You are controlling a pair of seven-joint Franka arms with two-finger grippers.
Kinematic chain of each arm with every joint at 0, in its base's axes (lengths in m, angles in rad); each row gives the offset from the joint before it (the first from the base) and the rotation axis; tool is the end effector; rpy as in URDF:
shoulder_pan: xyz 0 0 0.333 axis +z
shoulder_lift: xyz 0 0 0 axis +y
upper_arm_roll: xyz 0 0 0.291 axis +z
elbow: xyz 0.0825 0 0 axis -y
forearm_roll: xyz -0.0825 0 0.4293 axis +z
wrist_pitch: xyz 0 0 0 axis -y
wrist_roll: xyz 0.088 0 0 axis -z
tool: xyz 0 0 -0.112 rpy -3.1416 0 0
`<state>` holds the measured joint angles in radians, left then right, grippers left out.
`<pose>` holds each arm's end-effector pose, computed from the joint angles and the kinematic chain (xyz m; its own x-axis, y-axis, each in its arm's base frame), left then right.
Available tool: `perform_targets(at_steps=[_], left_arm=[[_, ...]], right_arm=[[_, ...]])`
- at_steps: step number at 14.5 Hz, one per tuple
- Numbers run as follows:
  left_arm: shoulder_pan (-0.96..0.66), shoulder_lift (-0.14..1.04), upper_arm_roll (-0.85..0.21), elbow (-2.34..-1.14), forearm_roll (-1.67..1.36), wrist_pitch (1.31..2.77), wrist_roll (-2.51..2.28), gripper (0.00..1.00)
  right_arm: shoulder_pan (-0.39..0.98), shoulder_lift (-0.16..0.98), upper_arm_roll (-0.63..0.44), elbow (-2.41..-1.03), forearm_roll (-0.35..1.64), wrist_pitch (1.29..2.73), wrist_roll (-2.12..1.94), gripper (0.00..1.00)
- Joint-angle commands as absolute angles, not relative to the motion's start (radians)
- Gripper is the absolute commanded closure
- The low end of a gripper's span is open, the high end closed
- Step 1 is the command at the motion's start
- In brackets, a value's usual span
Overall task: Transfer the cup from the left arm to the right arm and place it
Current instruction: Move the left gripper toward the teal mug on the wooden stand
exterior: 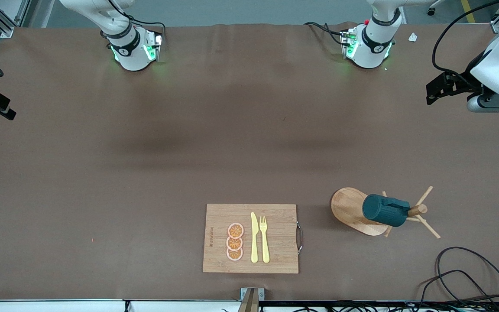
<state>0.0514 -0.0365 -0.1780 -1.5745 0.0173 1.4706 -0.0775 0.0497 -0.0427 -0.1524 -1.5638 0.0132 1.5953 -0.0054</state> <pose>0.5740 -0.0727 0.6054 0.9967 -0.0465 -0.0659 -0.0485 -0.9984 -0.0289 0.5877 -0.0609 0.6255 0.9925 -0.0975 0.0737 -0.0964 -0.9952 -0.0193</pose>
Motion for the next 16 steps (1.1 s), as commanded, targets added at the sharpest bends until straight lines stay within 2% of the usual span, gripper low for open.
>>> perform_targets(at_steps=[1, 5, 11, 16], left_arm=[[0.052, -0.028, -0.176, -1.554, 0.005, 1.470, -0.060, 0.00], [0.052, 0.006, -0.176, -1.549, 0.006, 1.470, -0.057, 0.00], [0.055, 0.135, -0.173, -1.408, -0.051, 1.471, -0.125, 0.00], [0.052, 0.205, -0.175, -1.408, -0.119, 1.641, -0.534, 0.00]], right_arm=[[0.057, -0.046, -0.155, -1.560, -0.002, 1.588, -0.006, 0.00], [0.057, -0.046, -0.155, -1.560, 0.000, 1.588, -0.006, 0.00], [0.057, -0.046, -0.155, -1.560, -0.002, 1.589, -0.008, 0.00], [0.057, -0.046, -0.155, -1.560, 0.000, 1.588, -0.008, 0.00]])
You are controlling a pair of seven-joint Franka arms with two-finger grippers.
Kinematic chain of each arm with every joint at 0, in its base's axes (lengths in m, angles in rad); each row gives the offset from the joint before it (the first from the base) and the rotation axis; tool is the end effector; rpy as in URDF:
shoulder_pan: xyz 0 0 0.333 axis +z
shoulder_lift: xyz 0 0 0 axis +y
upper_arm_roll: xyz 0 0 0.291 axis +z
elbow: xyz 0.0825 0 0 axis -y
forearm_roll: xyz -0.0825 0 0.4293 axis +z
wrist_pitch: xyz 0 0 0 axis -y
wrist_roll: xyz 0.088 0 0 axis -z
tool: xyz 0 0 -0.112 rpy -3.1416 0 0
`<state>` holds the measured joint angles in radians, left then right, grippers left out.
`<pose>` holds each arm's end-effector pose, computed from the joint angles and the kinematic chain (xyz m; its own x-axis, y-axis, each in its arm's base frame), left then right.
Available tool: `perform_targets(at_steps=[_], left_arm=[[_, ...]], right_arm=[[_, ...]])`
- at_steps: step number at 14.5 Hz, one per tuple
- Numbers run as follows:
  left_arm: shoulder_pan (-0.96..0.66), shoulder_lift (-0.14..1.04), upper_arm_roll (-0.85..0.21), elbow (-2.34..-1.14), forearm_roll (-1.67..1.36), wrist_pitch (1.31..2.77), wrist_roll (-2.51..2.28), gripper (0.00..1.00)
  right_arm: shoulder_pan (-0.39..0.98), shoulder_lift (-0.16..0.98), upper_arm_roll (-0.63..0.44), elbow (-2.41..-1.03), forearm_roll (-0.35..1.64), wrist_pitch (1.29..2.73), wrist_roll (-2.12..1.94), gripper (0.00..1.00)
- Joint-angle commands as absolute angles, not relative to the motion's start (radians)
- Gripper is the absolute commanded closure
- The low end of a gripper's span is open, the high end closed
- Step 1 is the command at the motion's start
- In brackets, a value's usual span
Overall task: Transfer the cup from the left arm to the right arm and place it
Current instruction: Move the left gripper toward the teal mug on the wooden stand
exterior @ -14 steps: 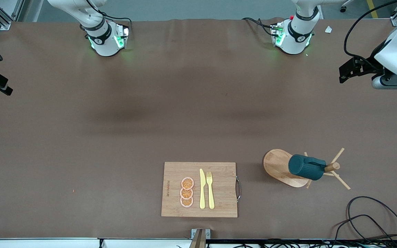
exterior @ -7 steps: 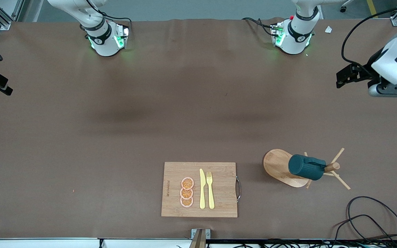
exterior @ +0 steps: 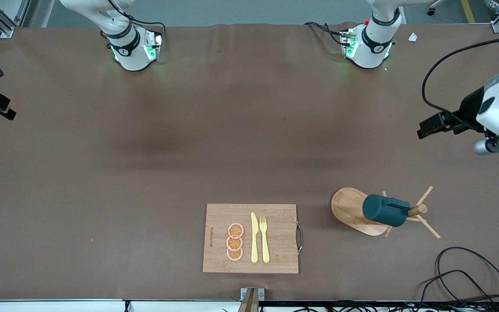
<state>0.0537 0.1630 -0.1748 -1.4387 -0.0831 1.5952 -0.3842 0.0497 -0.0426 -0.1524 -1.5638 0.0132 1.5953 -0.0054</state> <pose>0.6421 -0.0792 0.5655 0.9640 0.2618 -0.0455 0.2652 -0.9588 0.1014 0.5878 -0.0609 0.6255 0.9925 -0.0975 0.0736 -0.0964 -0.9952 -0.0192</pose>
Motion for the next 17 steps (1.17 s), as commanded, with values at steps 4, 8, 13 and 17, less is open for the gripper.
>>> perform_targets(at_steps=[4, 8, 13, 17], left_arm=[[0.052, 0.277, -0.175, -1.410, -0.196, 1.796, -0.898, 0.00], [0.048, 0.362, -0.175, -1.408, -0.192, 1.884, -1.038, 0.00], [0.046, 0.410, -0.175, -1.408, -0.163, 1.955, -1.029, 0.00], [0.051, 0.454, -0.175, -1.413, -0.192, 2.038, -1.256, 0.00]], right_arm=[[0.057, -0.046, -0.155, -1.560, 0.000, 1.588, -0.008, 0.00], [0.057, -0.046, -0.155, -1.560, -0.002, 1.588, -0.006, 0.00], [0.057, -0.046, -0.155, -1.560, 0.000, 1.588, -0.006, 0.00], [0.057, -0.046, -0.155, -1.562, 0.000, 1.588, -0.008, 0.00]])
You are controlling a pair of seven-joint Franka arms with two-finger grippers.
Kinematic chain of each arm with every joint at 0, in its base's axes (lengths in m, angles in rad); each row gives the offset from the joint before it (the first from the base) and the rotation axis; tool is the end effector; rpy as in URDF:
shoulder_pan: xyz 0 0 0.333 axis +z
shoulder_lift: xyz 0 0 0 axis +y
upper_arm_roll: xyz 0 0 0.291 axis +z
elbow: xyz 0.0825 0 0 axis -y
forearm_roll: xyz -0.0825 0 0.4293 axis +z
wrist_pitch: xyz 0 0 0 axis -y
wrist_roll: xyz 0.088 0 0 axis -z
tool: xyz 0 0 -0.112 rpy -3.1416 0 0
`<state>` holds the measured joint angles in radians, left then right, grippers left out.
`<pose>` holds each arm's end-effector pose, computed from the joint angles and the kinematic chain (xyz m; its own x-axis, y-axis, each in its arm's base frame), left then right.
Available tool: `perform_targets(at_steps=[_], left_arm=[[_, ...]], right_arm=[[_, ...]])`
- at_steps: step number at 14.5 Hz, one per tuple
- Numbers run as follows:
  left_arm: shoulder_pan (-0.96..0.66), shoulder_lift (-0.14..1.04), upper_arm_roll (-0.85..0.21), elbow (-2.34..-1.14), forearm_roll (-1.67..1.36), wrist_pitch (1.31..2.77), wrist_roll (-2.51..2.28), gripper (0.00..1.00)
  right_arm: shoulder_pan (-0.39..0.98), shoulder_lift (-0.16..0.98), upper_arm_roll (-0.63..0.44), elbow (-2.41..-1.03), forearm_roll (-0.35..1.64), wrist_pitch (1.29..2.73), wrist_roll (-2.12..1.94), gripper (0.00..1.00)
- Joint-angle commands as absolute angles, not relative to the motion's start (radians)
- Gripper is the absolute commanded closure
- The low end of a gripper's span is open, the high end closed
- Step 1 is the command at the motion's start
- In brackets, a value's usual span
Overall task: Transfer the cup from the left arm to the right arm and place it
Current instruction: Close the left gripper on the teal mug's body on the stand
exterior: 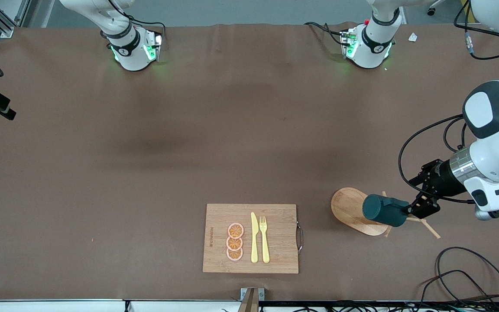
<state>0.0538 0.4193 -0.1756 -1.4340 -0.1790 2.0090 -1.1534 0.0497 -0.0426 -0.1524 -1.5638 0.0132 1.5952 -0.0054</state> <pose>0.7285 -0.0824 0.4335 0.4511 0.8780 -0.1600 0.8815 -0.4104 0.2333 0.5877 -0.0609 0.6255 0.9925 -0.0975 0.0735 -0.0964 -0.9952 -0.0192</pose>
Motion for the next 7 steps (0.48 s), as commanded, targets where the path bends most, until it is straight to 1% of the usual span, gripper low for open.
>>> perform_targets(at_steps=[1, 4, 7], left_arm=[[0.051, 0.469, -0.175, -1.411, -0.196, 2.051, -1.317, 0.00], [0.052, 0.502, -0.176, -1.411, -0.199, 2.059, -1.429, 0.00], [0.054, 0.523, -0.175, -1.411, -0.303, 2.059, -1.447, 0.00]], right_arm=[[0.057, -0.046, -0.155, -1.562, 0.000, 1.588, -0.009, 0.00], [0.058, -0.046, -0.155, -1.562, -0.002, 1.588, -0.008, 0.00], [0.057, -0.046, -0.155, -1.560, 0.000, 1.588, -0.009, 0.00]])
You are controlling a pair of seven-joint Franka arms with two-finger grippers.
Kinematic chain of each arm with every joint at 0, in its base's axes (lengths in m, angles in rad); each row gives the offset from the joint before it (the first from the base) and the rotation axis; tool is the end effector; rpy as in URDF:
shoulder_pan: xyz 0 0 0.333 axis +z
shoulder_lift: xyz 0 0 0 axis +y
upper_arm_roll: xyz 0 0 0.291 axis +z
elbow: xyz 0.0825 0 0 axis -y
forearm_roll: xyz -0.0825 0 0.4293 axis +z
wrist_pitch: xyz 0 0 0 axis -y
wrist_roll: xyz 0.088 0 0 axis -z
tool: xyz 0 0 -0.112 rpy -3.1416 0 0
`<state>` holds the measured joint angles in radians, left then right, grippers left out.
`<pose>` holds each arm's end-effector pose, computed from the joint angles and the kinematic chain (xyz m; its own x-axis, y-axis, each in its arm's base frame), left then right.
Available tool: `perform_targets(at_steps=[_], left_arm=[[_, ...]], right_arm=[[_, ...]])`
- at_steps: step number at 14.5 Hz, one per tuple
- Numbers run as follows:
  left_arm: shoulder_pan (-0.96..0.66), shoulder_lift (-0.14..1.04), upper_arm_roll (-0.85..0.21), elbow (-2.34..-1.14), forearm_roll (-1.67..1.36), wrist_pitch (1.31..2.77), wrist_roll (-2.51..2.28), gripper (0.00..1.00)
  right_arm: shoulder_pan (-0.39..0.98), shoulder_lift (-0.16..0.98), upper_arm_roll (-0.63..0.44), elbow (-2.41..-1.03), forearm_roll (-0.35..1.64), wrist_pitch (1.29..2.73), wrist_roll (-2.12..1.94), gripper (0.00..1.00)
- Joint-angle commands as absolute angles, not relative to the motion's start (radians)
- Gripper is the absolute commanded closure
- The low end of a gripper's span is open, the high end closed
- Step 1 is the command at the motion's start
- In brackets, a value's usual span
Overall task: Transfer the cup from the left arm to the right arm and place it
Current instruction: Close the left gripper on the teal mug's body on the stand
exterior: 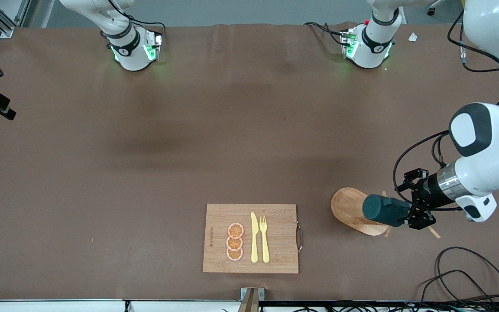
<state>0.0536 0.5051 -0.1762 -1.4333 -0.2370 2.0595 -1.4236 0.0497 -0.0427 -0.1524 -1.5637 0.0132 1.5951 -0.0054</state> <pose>0.7397 -0.0848 0.3773 0.1589 0.9460 -0.2826 0.9816 -0.1206 0.1484 0.5877 -0.0609 0.6256 0.9925 -0.0975 0.0736 -0.0964 -0.9952 -0.0193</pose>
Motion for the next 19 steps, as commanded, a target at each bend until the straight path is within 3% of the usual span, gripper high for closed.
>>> perform_targets(at_steps=[1, 19], left_arm=[[0.054, 0.528, -0.175, -1.414, -0.328, 2.059, -1.447, 0.00], [0.043, 0.586, -0.178, -1.405, -0.264, 2.105, -1.367, 0.00]], right_arm=[[0.057, -0.046, -0.155, -1.560, 0.000, 1.588, -0.009, 0.00], [0.058, -0.046, -0.155, -1.560, 0.000, 1.589, -0.009, 0.00]])
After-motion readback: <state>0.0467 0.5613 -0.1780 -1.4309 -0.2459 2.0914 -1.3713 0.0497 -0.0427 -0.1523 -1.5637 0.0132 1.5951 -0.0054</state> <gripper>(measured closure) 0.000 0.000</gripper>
